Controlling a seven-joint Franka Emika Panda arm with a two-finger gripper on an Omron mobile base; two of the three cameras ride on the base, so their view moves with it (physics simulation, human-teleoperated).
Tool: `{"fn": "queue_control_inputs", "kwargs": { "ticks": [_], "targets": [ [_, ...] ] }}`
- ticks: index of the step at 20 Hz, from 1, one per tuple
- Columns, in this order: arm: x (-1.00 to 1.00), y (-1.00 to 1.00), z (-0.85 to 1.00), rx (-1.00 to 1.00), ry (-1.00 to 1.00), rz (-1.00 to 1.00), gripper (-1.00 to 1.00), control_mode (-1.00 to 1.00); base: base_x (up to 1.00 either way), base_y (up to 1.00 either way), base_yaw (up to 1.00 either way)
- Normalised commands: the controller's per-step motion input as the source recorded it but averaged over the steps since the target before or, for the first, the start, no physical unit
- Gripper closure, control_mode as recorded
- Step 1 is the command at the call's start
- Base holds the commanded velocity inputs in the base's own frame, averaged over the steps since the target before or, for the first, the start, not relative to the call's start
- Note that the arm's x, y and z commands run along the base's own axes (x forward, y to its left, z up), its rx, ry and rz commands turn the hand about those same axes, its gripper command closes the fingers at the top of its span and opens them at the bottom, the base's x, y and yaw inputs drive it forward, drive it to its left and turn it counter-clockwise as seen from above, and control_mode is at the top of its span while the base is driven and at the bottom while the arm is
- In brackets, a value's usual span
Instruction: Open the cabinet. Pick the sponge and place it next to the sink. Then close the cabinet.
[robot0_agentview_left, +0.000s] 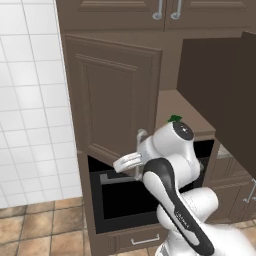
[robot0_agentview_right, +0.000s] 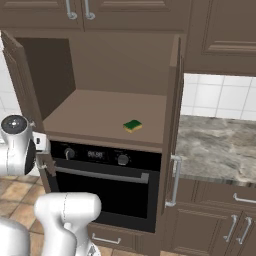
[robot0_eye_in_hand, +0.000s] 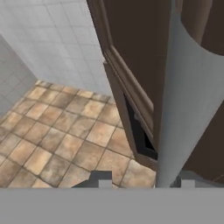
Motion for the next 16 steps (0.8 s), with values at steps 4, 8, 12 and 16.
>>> {"fn": "queue_control_inputs", "kwargs": {
  "ticks": [4, 8, 12, 16],
  "targets": [
    [-0.56, 0.48, 0.00, 0.00, -0.04, 0.09, 1.00, -1.00, 0.00, 0.00, 0.00],
    [-0.55, 0.34, 0.00, 0.00, -0.03, 0.09, 1.00, -1.00, 0.00, 0.00, 0.00],
    [-0.51, 0.29, 0.00, 0.00, 0.00, 0.10, 1.00, -1.00, 0.00, 0.00, 0.00],
    [-0.29, 0.12, 0.00, 0.00, 0.00, 0.07, 1.00, -1.00, 0.00, 0.00, 0.00]
  ]
}}
